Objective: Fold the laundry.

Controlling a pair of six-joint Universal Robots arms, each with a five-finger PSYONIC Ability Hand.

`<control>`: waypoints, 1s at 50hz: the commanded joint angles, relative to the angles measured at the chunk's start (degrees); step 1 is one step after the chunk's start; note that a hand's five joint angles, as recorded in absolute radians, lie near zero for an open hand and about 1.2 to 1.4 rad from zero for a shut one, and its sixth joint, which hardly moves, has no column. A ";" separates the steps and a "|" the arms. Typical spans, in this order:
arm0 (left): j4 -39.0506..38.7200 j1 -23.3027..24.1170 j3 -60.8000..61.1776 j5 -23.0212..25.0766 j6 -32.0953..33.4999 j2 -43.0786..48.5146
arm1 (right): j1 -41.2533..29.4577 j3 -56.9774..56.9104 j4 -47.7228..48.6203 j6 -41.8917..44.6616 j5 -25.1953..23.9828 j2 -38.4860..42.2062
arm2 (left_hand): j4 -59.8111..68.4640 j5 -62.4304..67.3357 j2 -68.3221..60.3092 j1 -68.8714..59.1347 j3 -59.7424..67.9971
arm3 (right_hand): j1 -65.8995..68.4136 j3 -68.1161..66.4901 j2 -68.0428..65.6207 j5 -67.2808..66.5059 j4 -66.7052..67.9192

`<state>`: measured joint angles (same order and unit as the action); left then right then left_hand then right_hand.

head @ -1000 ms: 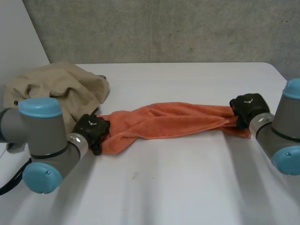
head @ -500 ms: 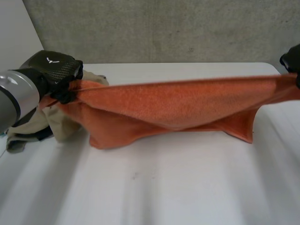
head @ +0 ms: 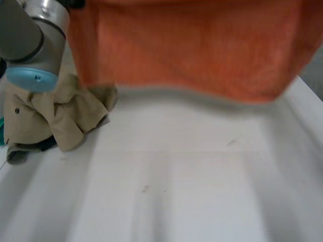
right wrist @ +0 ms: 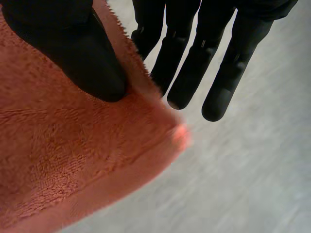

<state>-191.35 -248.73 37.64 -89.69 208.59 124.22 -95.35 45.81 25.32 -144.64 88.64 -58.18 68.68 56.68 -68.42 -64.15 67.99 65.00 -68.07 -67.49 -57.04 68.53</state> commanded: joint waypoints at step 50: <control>-2.97 -2.11 67.31 9.10 -1.08 -13.58 | 5.00 41.03 -15.04 6.13 -9.80 0.70 | -23.31 -21.31 23.05 18.78 -22.62 | 15.00 -11.93 -12.51 -12.96 11.47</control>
<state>-194.50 -251.05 104.80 -83.49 207.14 108.85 -89.82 86.18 10.23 -138.99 78.71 -57.77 39.04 28.75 -38.87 -39.42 38.85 65.00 -68.12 -67.49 -57.68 68.61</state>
